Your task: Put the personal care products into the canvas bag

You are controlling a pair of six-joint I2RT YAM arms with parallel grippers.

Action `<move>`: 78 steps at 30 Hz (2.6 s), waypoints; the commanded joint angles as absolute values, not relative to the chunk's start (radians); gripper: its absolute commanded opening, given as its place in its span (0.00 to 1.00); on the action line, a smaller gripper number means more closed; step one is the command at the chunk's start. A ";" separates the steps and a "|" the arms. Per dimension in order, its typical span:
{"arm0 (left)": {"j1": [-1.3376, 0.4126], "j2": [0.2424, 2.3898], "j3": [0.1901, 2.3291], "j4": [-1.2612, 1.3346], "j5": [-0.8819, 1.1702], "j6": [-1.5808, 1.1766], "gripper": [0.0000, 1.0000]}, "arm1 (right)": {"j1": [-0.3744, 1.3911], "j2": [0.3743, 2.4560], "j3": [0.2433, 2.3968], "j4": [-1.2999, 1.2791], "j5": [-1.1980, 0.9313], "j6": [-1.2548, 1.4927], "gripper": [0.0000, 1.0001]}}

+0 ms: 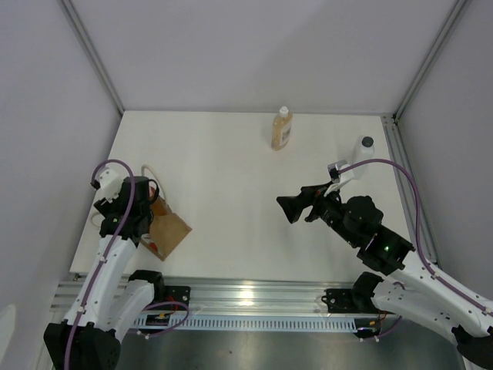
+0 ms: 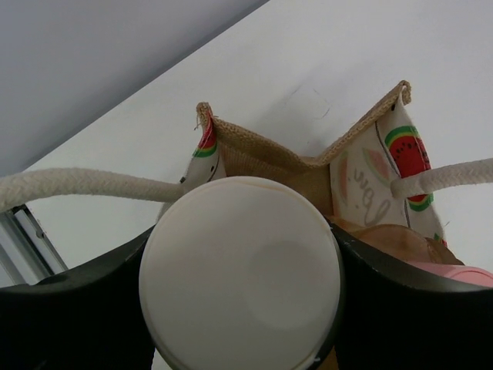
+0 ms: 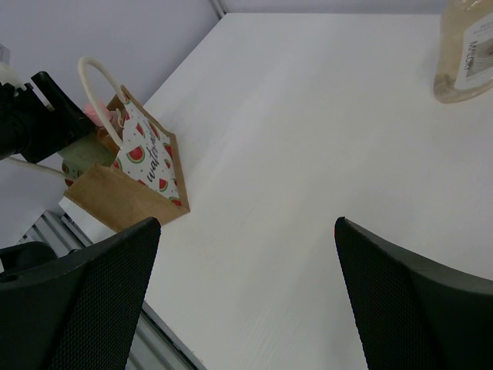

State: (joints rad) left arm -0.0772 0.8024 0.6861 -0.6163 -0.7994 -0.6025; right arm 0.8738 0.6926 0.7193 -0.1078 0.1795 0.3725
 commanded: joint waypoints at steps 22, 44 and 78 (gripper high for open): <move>-0.072 0.739 0.725 -0.560 -0.827 -0.603 0.85 | 0.877 0.676 0.746 -0.101 0.196 0.364 0.99; -0.584 0.726 1.094 -0.525 -0.262 -0.477 0.99 | 0.841 0.750 0.773 -0.100 0.382 0.316 0.99; -1.072 0.559 0.480 0.051 -0.606 -0.334 0.99 | -0.150 1.535 1.131 -0.038 -0.054 0.146 0.99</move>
